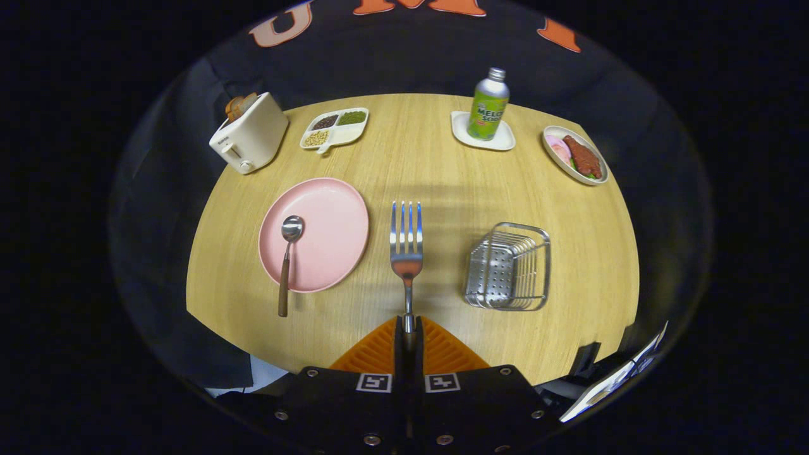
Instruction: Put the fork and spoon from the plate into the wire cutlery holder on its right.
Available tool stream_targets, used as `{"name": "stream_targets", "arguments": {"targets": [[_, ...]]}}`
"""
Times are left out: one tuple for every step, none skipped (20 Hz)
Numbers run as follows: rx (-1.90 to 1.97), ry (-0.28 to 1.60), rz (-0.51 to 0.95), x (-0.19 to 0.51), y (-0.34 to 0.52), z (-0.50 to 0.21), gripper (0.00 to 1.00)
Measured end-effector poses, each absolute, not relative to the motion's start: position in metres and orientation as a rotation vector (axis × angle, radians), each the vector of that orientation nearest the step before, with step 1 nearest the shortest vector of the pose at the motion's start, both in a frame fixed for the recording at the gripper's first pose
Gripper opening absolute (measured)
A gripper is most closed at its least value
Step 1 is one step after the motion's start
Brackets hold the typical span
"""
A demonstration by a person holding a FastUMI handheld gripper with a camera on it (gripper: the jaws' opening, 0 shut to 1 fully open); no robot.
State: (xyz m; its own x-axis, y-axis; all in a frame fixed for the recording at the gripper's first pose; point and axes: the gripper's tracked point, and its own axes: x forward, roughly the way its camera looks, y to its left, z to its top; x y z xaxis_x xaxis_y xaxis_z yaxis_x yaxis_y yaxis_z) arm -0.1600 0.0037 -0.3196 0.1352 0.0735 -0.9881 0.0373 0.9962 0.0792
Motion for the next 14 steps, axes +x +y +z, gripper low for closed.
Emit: {"name": "stream_targets", "arguments": {"targets": [[0.099, 1.434, 0.002, -0.162, -0.009, -0.317, 0.05], [0.104, 1.434, -0.024, -0.166, -0.021, -0.316, 0.05], [0.106, 1.437, -0.048, -0.169, -0.034, -0.315, 0.05], [0.108, 1.443, -0.067, -0.172, -0.045, -0.316, 0.05], [0.110, 1.448, -0.082, -0.174, -0.055, -0.316, 0.05], [0.108, 1.458, -0.089, -0.179, -0.062, -0.314, 0.05], [0.107, 1.468, -0.096, -0.182, -0.069, -0.314, 0.05], [0.108, 1.478, -0.098, -0.184, -0.072, -0.316, 0.05], [0.108, 1.495, -0.101, -0.186, -0.076, -0.318, 0.05], [0.109, 1.504, -0.103, -0.187, -0.077, -0.322, 0.05], [0.115, 1.516, -0.098, -0.188, -0.077, -0.326, 0.05], [0.127, 1.528, -0.096, -0.188, -0.077, -0.328, 0.05], [0.135, 1.536, -0.091, -0.187, -0.076, -0.331, 0.05], [0.133, 1.545, -0.091, -0.187, -0.076, -0.335, 0.05]]}}
